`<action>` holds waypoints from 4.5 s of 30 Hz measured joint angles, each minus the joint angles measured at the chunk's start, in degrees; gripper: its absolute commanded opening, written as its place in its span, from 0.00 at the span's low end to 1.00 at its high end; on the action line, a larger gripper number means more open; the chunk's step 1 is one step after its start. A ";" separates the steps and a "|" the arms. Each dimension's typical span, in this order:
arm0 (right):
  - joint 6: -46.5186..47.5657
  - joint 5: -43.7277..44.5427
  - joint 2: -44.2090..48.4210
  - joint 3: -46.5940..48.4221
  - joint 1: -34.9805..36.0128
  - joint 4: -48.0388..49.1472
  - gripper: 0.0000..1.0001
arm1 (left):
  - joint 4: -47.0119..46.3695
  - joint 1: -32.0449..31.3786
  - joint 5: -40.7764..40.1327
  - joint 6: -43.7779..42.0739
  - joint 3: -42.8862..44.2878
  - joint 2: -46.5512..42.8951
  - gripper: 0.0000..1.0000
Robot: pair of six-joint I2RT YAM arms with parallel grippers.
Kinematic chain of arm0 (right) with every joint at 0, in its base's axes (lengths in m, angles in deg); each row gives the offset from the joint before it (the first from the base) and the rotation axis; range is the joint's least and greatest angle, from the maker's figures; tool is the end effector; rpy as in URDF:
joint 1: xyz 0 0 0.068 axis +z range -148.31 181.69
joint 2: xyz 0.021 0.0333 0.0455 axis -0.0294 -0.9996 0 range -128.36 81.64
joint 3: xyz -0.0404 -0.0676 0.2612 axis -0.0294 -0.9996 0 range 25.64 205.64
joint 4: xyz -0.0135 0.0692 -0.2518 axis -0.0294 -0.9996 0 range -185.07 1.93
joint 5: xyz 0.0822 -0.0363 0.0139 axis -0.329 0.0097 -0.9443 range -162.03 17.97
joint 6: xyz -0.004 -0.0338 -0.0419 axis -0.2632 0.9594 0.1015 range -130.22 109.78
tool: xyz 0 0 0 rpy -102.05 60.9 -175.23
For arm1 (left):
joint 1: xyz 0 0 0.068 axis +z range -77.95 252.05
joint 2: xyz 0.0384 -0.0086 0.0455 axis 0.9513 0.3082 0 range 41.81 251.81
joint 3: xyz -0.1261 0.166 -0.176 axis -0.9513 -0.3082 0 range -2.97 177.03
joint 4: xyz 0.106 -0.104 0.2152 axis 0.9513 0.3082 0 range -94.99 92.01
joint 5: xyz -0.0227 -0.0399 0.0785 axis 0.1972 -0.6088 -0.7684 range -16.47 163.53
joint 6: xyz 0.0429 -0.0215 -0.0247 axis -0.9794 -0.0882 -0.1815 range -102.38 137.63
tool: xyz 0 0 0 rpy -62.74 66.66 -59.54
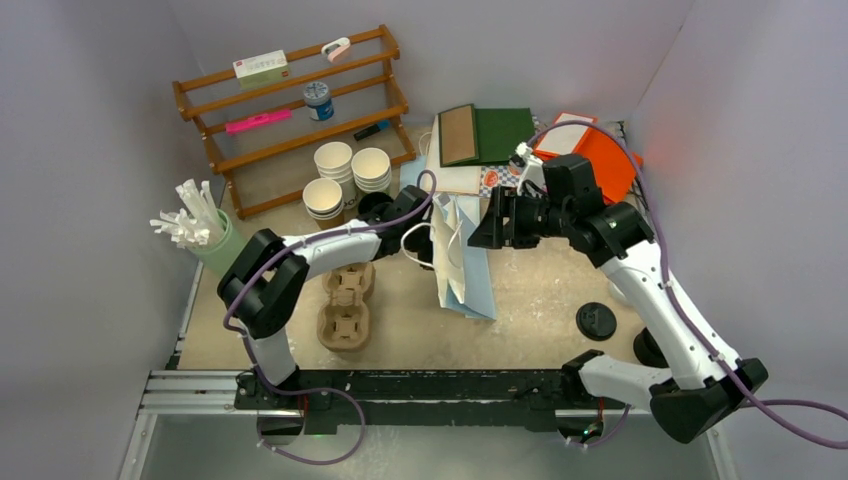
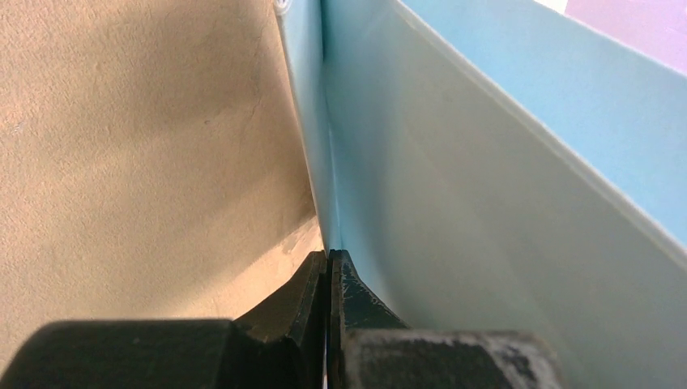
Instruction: Pack the takeout coffee
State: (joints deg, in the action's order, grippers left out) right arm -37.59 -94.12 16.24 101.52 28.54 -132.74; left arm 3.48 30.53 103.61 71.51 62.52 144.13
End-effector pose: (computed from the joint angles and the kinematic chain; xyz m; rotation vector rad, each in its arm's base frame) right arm 0.1980 0.1153 0.3969 -0.2240 2.2679 0.9408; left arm 0.2743 -0.2667 0.1981 0.0058 2.7045 -1.3038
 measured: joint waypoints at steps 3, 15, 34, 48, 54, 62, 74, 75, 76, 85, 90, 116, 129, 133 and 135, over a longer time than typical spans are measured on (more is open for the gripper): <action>0.00 -0.81 -0.90 -0.22 0.55 0.72 0.65 | 0.26 0.22 0.17 -0.11 0.13 0.13 0.00; -0.44 -0.55 -5.22 -0.24 5.07 2.27 0.46 | 0.63 1.07 0.44 -0.61 0.72 0.33 0.00; -4.79 18.10 -6.58 12.76 2.91 -9.86 0.00 | 1.42 5.25 1.42 -2.89 -1.73 0.20 0.00; -4.76 14.36 -6.60 13.07 -11.78 -14.14 0.00 | -2.19 8.13 2.75 -5.88 -10.40 -4.42 0.00; -5.60 14.25 -6.49 12.09 -12.39 -13.99 0.00 | -6.99 9.18 2.95 -6.54 -14.49 -6.14 0.00; -9.09 17.07 -2.10 3.74 -13.38 -12.35 0.00 | -16.96 10.60 4.39 -4.92 -20.06 -6.25 0.00; -9.64 14.71 0.17 0.85 -13.79 -7.98 0.00 | -12.63 11.45 4.22 -7.69 -14.58 -4.55 0.57; -9.64 14.47 0.17 0.85 -13.79 -7.39 0.00 | -10.23 11.47 3.87 -8.59 -12.70 -5.22 0.59; -9.62 14.16 0.17 0.85 -13.79 -6.78 0.00 | -7.80 11.50 3.45 -9.42 -10.71 -6.19 0.61; -9.22 11.19 -0.83 0.85 -13.79 -2.47 0.00 | 6.71 10.97 -2.21 -14.10 6.01 -18.25 0.83; -8.79 9.84 -1.88 0.85 -13.79 -0.94 0.00 | 9.29 7.13 -7.02 -14.25 14.23 -20.04 0.86; -6.93 11.21 -2.01 0.85 -13.79 -0.72 0.00 | 35.54 -8.20 -39.10 -20.57 43.34 2.40 0.00; -5.97 22.58 -2.10 4.72 -13.79 -6.43 0.31 | 42.69 -8.76 -44.78 -26.01 53.00 4.26 0.00; -4.66 19.89 -2.82 8.57 -13.79 -6.21 0.43 | 42.21 -8.81 -43.04 -25.97 51.82 4.31 0.00; -4.46 18.36 -3.23 10.14 -13.79 -6.27 0.47 | 42.18 -8.81 -42.60 -26.01 51.80 4.31 0.00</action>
State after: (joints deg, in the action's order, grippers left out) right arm -42.05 -75.76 13.00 111.66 14.75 -139.01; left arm 45.66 21.73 61.02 45.50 114.32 148.44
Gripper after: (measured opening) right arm 0.418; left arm 0.031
